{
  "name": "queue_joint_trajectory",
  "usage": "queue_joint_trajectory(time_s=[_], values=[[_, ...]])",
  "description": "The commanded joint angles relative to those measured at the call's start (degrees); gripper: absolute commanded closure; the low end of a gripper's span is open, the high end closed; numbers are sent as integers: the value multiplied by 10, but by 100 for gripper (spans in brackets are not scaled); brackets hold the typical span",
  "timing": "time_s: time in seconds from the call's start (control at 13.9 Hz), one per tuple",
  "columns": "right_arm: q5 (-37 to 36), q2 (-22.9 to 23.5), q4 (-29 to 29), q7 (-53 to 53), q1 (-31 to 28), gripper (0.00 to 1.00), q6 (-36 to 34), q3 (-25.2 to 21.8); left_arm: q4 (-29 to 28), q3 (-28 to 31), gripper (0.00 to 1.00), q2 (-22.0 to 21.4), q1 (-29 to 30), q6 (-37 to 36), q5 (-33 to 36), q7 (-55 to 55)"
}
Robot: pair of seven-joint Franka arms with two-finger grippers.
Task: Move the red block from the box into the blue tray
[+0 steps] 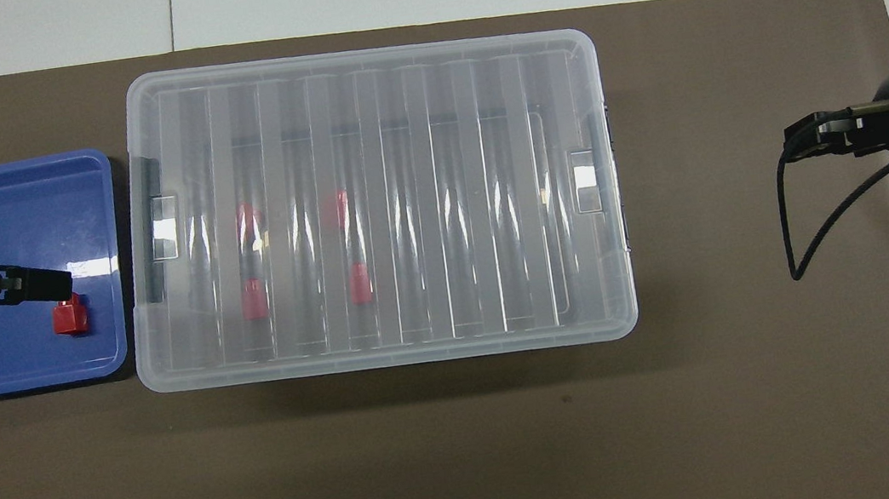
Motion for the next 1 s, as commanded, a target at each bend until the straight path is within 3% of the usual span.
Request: queue_joint_trajectory(time_s=[0.0,0.14,0.29,0.36,0.57,0.93], values=[[5,3,32,6,-6,27,-41,7,6,17,0,3,-16,11,-8,2],[-3,10,54,5,-2,26,-60,7,3,23,0,4,-29,20,-9,2],[-4,12,66,5,0,22,-78,8,8,74,0,27,-67,18,-9,2],[-1,13,64,5,0,0,-78,8,10,84,0,33,-80,18,-9,2],[1,3,44,5,-2,0,-84,8,28,85,0,54,-94,11,-9,1],[1,3,43,8,1,0,-84,8,33,84,0,44,-93,12,-9,2]])
